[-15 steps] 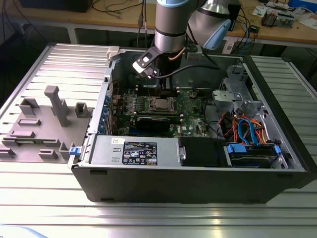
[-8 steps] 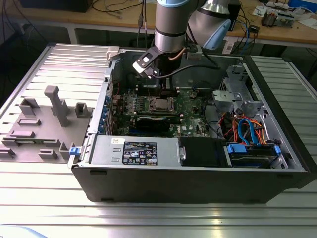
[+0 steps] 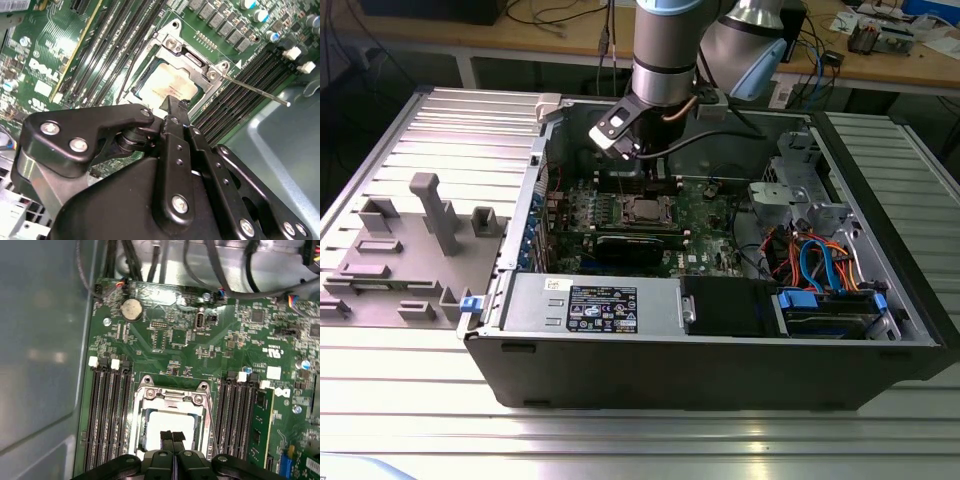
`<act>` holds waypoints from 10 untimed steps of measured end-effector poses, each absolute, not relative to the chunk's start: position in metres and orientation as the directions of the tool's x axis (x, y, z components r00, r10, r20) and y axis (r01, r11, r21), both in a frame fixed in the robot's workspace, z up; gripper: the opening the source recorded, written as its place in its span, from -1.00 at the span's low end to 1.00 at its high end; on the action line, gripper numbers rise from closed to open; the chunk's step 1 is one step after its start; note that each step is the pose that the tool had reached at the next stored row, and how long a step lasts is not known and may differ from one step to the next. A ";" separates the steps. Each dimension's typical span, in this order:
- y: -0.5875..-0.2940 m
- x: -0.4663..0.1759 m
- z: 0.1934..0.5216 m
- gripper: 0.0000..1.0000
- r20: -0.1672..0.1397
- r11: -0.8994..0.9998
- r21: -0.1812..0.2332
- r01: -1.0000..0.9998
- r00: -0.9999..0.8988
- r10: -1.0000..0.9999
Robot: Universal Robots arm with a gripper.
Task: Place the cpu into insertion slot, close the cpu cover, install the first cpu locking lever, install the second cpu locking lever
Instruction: 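Install the first cpu locking lever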
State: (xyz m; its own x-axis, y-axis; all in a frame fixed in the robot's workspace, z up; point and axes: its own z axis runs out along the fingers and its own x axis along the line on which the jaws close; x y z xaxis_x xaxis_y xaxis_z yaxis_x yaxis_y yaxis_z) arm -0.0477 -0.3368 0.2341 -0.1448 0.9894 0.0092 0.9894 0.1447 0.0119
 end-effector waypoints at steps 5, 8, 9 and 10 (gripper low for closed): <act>-0.337 -0.048 0.234 -0.79 0.009 0.243 0.012 0.970 -0.243 0.970; -0.337 -0.048 0.234 -0.79 0.009 0.307 0.012 0.952 -0.307 0.952; -0.337 -0.048 0.234 -0.79 0.009 0.331 0.012 0.943 -0.331 0.943; -0.337 -0.048 0.234 -0.79 0.009 0.361 0.012 0.933 -0.361 0.933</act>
